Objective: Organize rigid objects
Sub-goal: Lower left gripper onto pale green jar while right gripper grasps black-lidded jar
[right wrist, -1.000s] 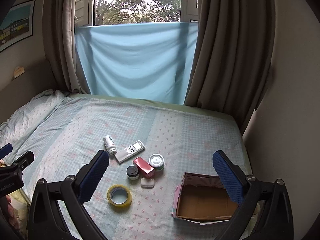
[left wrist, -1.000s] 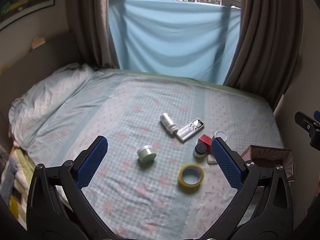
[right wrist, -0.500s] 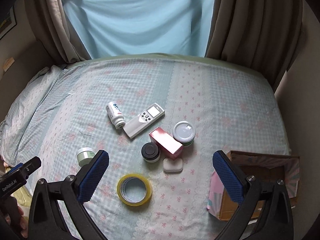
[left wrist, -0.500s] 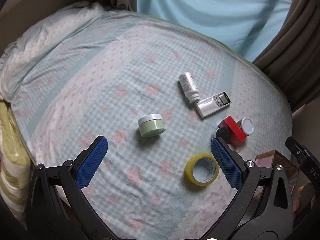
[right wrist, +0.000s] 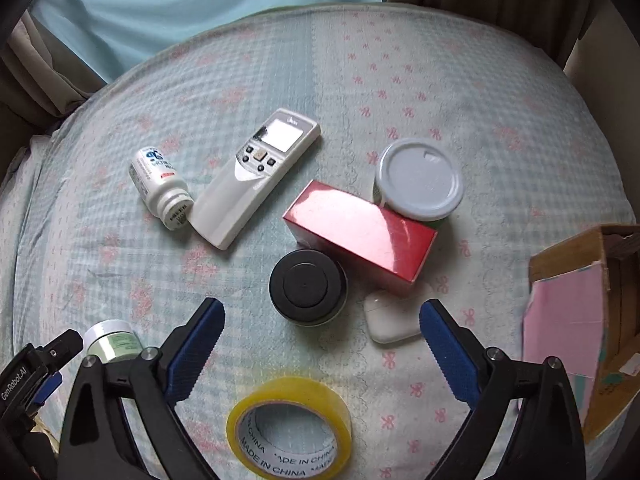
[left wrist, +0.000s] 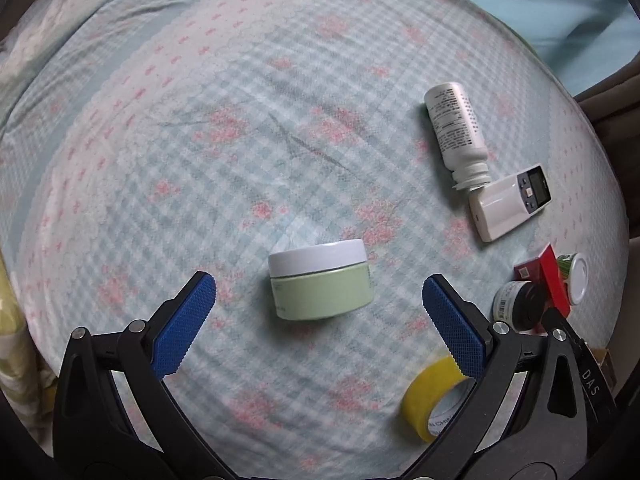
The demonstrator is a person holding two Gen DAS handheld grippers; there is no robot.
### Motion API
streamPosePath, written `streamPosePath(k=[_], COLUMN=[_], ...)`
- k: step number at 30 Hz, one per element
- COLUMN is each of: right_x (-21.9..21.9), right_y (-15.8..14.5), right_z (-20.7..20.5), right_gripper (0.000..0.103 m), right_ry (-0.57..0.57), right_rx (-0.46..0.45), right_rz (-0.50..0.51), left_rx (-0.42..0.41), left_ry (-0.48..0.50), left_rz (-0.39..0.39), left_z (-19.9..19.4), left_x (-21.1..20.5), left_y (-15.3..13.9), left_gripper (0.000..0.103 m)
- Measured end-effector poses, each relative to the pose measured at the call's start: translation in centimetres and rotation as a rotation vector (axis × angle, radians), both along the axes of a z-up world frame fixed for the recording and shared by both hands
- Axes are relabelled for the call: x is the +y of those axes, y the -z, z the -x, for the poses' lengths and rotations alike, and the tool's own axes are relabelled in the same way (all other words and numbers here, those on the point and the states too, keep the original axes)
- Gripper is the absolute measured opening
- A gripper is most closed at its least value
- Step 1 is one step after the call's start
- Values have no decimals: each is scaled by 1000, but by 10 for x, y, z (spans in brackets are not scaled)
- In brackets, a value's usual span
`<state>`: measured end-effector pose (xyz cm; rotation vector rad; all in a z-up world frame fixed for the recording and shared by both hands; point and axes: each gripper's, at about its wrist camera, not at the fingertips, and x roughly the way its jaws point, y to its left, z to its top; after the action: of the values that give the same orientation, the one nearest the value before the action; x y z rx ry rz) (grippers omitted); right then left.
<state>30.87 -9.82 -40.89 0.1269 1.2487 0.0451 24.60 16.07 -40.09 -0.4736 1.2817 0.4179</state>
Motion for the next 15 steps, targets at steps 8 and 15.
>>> streamPosePath(k=[8, 15], right_x=[19, 19], right_y=[47, 63], right_z=[-27, -39], right_gripper=[88, 73], right_ry=[-10, -11], right_rx=[72, 145], right_rz=[72, 92], left_rx=[82, 121], left_ry=[-41, -57], left_rz=[20, 61], left_z=[-12, -19], left_x=[15, 21], left_y=[45, 64], left_gripper=[102, 98])
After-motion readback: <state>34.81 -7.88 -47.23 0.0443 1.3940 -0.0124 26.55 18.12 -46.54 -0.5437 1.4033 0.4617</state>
